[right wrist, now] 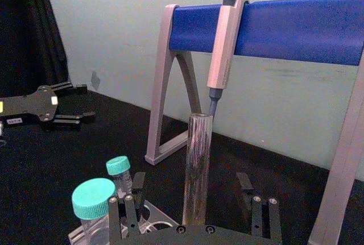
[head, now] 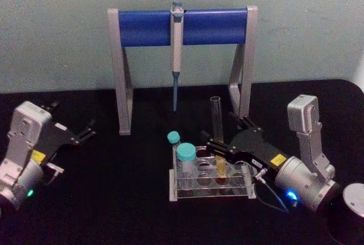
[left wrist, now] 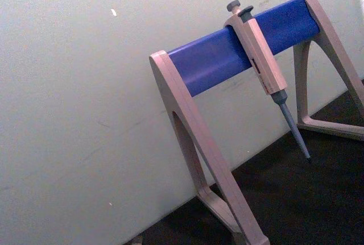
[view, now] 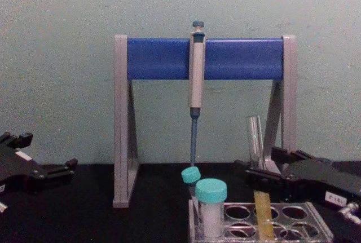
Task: Pick up the test tube from the test tube rack, shake it, then place it back into the test tube rack.
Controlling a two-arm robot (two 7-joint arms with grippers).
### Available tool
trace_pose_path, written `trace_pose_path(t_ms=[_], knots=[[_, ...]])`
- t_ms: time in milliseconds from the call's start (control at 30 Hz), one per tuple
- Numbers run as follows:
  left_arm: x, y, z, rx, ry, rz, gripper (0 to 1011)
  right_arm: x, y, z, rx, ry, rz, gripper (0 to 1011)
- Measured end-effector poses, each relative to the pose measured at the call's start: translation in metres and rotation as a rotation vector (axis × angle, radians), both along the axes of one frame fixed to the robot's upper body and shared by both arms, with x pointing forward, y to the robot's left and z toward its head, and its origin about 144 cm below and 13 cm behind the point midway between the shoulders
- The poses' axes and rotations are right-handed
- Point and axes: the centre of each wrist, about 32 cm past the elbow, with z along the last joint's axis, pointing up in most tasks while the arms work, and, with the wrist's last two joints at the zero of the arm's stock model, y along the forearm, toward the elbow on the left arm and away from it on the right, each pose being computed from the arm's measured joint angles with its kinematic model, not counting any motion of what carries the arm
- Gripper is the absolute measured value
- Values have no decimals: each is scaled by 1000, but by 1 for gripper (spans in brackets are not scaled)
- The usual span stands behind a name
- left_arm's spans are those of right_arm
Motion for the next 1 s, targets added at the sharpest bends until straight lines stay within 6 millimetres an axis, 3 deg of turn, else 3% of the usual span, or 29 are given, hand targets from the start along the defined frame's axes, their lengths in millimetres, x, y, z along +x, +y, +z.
trace_pose_path(t_ms=[433,733,1000], knots=[[0,0,0,0,0,0,1009,-8,-6,2,9,-4,-6,1000],[0,0,0,0,0,0,1010,-32,-20,4,22,2,-28,1000],[0,0,0,0,0,0,1010,-53,-36,-1,29,-12,-205,1000]])
